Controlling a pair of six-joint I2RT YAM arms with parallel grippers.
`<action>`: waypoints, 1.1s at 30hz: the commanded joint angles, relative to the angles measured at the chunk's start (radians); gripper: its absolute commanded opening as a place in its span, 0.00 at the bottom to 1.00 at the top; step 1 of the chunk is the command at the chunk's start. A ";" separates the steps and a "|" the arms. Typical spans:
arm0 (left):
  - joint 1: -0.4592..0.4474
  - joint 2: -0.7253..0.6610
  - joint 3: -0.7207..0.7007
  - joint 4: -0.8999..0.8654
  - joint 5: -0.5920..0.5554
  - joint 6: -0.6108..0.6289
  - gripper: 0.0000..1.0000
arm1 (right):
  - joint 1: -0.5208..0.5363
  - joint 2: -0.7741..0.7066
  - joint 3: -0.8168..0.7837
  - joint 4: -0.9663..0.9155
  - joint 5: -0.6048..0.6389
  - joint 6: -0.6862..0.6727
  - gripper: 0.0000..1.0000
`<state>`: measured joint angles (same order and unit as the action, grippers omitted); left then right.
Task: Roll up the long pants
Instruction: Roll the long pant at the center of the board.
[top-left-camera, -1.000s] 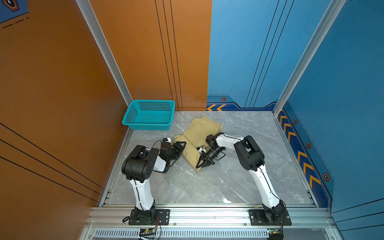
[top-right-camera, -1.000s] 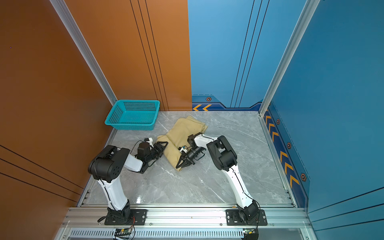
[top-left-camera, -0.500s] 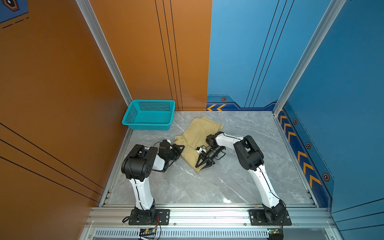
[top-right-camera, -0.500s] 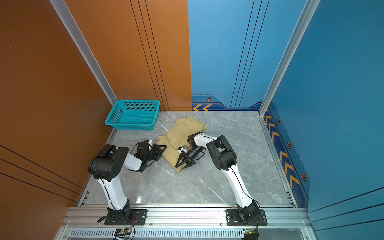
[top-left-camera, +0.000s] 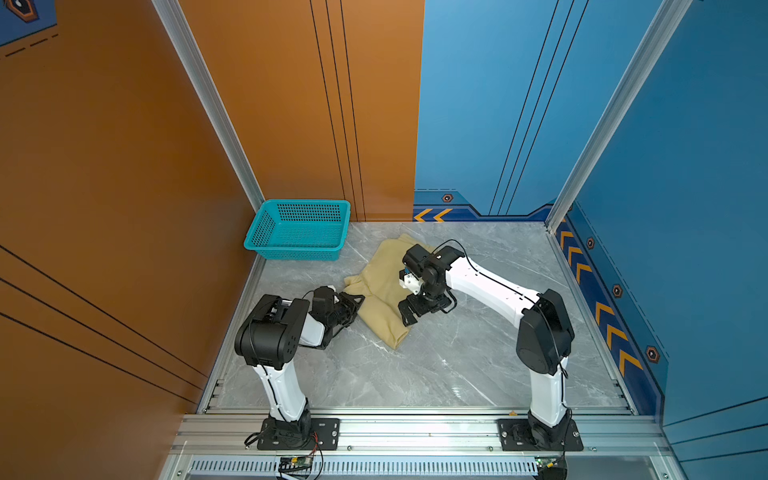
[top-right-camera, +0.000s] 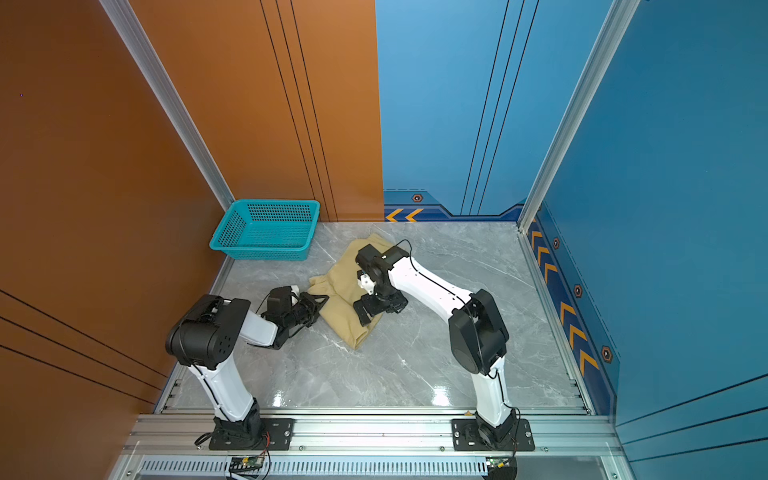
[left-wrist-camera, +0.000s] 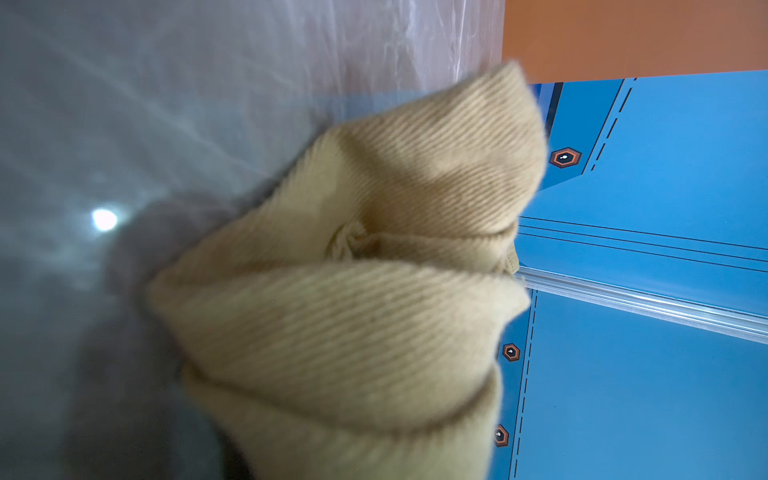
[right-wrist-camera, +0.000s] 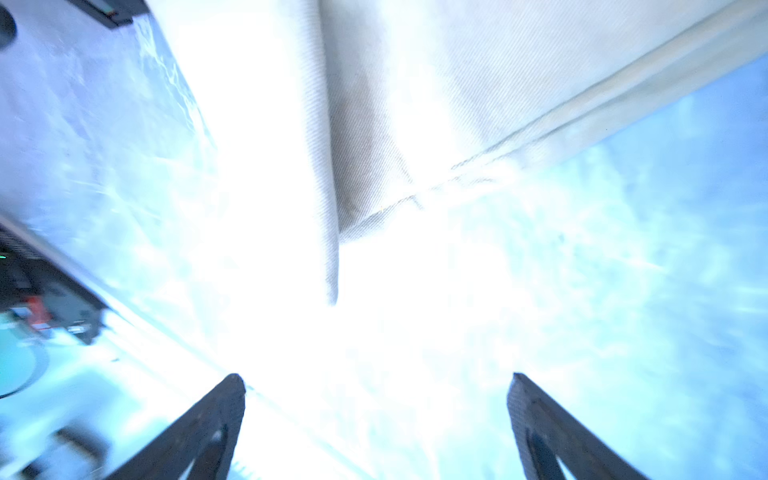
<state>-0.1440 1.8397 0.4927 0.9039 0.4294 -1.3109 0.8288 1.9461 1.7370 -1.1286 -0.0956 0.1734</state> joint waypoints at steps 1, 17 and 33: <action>-0.006 -0.020 -0.004 -0.349 0.062 0.003 0.00 | 0.171 0.006 -0.058 0.031 0.490 0.061 1.00; 0.011 -0.222 0.290 -1.246 0.093 0.255 0.00 | 0.564 0.240 -0.035 0.173 1.011 0.193 1.00; 0.037 -0.203 0.369 -1.247 0.113 0.216 0.00 | 0.663 0.402 0.085 0.077 1.147 0.357 1.00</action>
<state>-0.1158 1.6447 0.8459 -0.2901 0.5079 -1.0817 1.5253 2.2932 1.7809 -0.9890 0.9810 0.4774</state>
